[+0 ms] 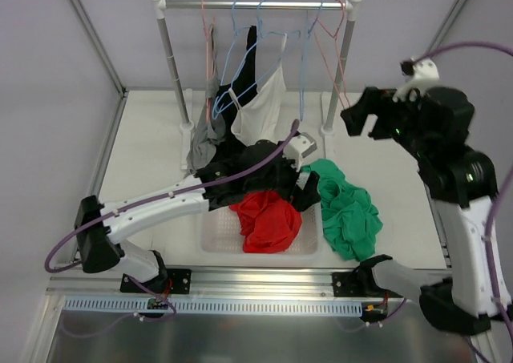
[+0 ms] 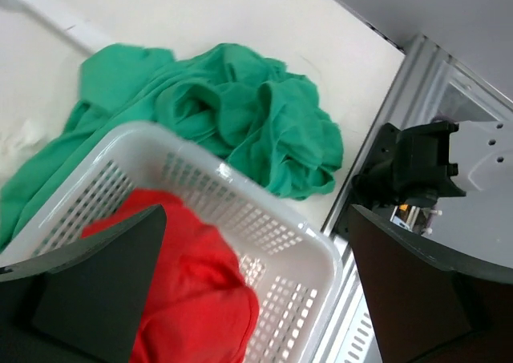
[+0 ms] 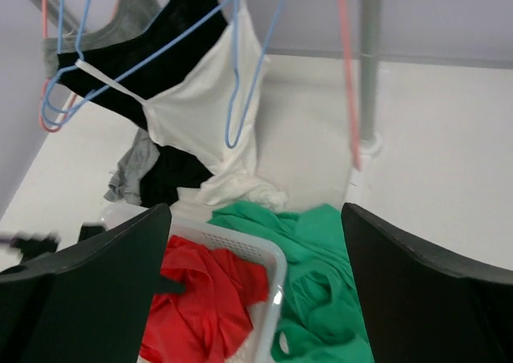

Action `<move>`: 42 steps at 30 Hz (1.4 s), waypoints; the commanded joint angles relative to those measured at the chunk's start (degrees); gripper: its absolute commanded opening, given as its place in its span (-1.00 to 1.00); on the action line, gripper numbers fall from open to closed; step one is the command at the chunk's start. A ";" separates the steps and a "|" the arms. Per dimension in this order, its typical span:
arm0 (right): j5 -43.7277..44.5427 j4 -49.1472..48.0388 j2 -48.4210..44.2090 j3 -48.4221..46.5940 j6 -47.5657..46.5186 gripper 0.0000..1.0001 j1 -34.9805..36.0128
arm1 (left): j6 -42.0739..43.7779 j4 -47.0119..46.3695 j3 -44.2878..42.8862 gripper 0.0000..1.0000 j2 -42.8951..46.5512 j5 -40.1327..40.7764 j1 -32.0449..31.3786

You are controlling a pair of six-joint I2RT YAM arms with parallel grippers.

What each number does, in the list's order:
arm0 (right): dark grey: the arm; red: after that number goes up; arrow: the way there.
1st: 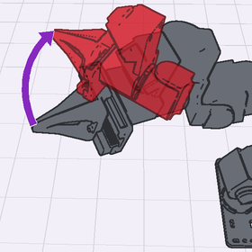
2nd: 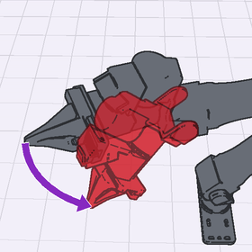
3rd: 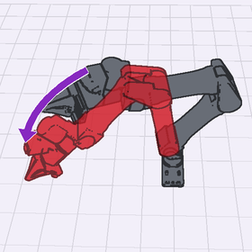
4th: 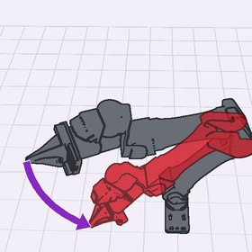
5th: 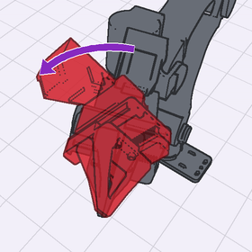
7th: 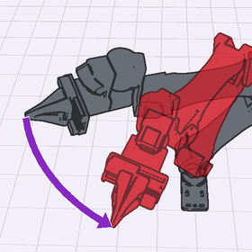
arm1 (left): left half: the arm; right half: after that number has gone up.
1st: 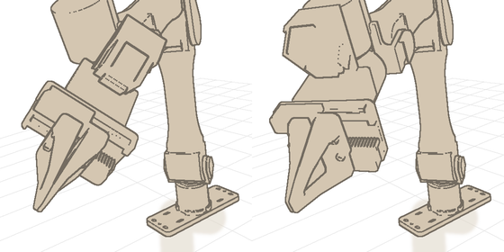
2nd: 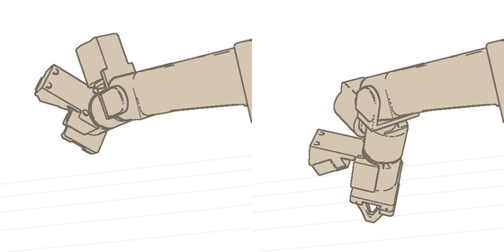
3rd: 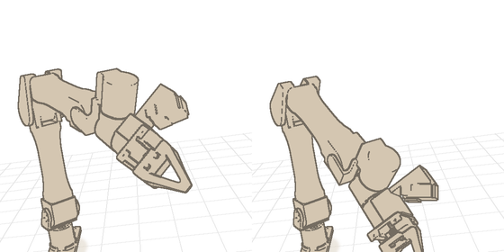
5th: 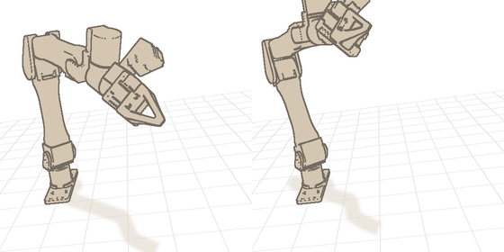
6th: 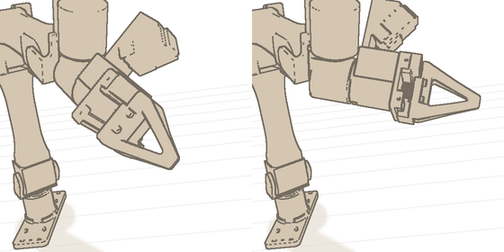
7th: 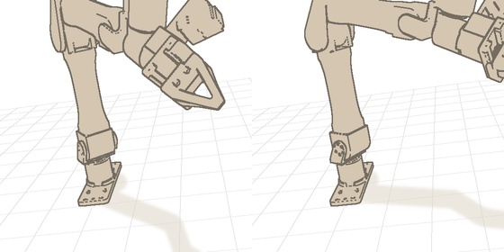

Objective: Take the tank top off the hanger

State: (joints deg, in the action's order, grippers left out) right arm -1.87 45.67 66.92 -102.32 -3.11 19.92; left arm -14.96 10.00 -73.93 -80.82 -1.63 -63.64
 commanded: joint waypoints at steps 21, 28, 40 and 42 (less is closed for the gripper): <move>11.02 19.72 -46.96 20.15 -3.48 0.99 -1.03 | 22.34 1.69 -37.95 0.97 -49.60 -0.93 -5.18; 9.78 19.28 -49.51 20.50 -4.18 0.99 -1.03 | 21.47 3.53 -40.85 0.97 -57.78 2.87 -5.27; 8.55 16.47 -53.90 18.12 -2.34 0.99 -1.03 | 15.23 5.65 -42.16 -1.00 -60.52 -2.42 -5.71; 8.63 16.38 -54.08 18.12 -2.07 0.99 -1.03 | 15.22 5.65 -43.31 -1.00 -58.06 -1.98 -5.71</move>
State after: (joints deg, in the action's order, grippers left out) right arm 7.57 65.06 13.61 -83.09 -6.00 19.20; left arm 1.43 12.86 -115.11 -140.27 -4.58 -69.06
